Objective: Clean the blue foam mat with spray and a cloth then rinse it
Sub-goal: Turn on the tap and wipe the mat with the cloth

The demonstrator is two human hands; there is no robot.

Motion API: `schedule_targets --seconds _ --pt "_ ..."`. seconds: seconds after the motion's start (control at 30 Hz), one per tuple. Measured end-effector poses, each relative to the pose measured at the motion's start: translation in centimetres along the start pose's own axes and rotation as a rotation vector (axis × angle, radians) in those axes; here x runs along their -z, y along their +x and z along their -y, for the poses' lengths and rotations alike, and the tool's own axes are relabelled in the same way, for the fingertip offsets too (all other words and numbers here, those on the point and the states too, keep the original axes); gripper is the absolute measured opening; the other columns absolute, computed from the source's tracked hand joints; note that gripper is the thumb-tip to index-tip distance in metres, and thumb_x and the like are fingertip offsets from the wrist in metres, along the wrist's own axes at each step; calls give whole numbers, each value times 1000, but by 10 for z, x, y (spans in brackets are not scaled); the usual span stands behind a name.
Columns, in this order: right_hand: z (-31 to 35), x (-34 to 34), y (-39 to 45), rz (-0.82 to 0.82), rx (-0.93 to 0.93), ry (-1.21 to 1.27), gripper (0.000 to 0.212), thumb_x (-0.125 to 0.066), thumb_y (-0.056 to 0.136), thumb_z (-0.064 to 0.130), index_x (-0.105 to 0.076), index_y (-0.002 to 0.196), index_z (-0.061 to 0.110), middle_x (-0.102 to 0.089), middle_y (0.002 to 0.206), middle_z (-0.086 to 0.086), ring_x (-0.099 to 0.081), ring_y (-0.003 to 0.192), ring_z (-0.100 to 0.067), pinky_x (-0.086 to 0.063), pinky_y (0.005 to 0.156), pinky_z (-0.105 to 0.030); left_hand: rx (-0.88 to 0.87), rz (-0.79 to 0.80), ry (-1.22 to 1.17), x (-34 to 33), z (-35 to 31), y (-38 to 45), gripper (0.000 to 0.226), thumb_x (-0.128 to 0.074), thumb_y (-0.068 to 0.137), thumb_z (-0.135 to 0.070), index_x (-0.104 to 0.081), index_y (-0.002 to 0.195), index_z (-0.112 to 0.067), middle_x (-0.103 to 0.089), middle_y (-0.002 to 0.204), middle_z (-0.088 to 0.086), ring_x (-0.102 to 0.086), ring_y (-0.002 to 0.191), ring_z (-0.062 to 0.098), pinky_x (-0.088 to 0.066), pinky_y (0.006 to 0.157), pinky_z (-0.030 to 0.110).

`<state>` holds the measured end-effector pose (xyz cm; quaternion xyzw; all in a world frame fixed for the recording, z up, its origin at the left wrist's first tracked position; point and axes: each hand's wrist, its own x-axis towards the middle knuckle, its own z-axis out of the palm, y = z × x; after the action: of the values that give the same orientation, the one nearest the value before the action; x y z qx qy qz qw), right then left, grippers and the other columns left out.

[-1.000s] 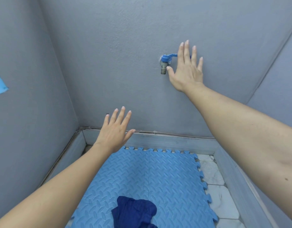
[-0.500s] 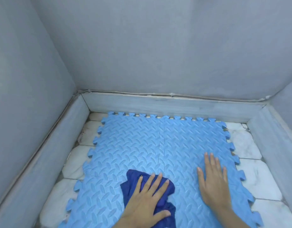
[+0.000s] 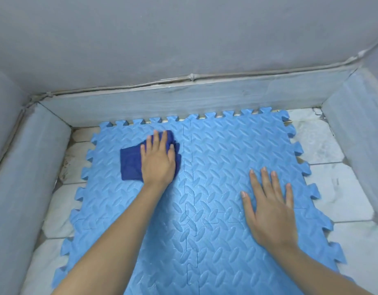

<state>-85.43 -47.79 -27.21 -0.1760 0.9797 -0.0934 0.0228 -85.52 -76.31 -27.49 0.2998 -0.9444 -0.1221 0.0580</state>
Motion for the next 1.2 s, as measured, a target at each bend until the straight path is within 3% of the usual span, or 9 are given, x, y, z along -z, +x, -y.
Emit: schedule_targets --seconds 0.1,0.2,0.27,0.37,0.43,0.6,0.77,1.0,1.2 --pt "0 -1 -1 -20 0 12 61 -25 97 48 -36 150 22 -31 158 -5 -22 149 -23 -13 120 -52 -467 164 -12 -16 -72 -38 57 -27 97 -44 -20 151 -26 -14 160 -1 -10 147 19 -1 119 39" --pt "-2 -1 -1 -26 9 25 59 -27 97 46 -38 149 22 -31 158 -5 -23 149 -23 -14 119 -53 -554 155 -7 -8 -45 -14 61 -28 91 -45 -25 149 -26 -23 157 0 -21 144 19 -12 118 43" --pt "-4 -2 -1 -27 8 19 59 -27 97 46 -38 150 21 -31 158 -5 -21 149 -23 -13 120 -52 -222 -27 -15 1 8 15 64 -30 86 -43 -32 145 -19 -33 151 9 -32 137 27 -24 112 47" --pt "-3 -2 -1 -34 3 22 58 -29 98 45 -37 150 21 -30 159 -5 -20 149 -23 -13 120 -52 737 -197 -76 22 77 35 83 -39 87 -49 -14 148 2 -9 157 23 -6 146 33 -4 117 50" --pt "-1 -1 -1 -34 8 32 57 -30 98 45 -38 149 21 -31 158 -6 -21 149 -24 -13 120 -53 949 -131 -103 23 68 22 86 -42 90 -50 -10 148 5 -2 157 25 3 146 36 3 116 52" --pt "1 -1 -1 -27 1 21 57 -31 97 44 -38 149 21 -31 158 -5 -21 149 -24 -15 119 -53 222 -28 -54 -9 -37 0 65 -35 98 -41 -19 150 -6 -13 159 12 -8 146 32 -4 117 49" --pt "2 -3 0 -78 7 25 56 -33 96 42 -47 144 18 -37 155 -5 -28 147 -24 -15 119 -52 -732 341 18 -30 -154 0 61 -29 99 -48 -13 152 -23 -4 161 -4 -1 147 17 -1 119 40" --pt "0 -3 -1 -87 -8 47 53 -34 96 38 -43 146 21 -35 156 -4 -26 148 -22 -14 119 -51 -471 283 -81 -27 -127 59 56 -29 101 -42 -18 151 -20 -15 159 -5 -6 147 15 -1 118 36" --pt "0 -2 -2 -81 -2 79 52 -35 96 35 -45 145 20 -36 156 -5 -27 147 -24 -14 120 -51 -328 321 7 44 81 -51 68 -20 91 -55 -25 149 -19 -20 157 -3 -10 146 16 -11 118 40"
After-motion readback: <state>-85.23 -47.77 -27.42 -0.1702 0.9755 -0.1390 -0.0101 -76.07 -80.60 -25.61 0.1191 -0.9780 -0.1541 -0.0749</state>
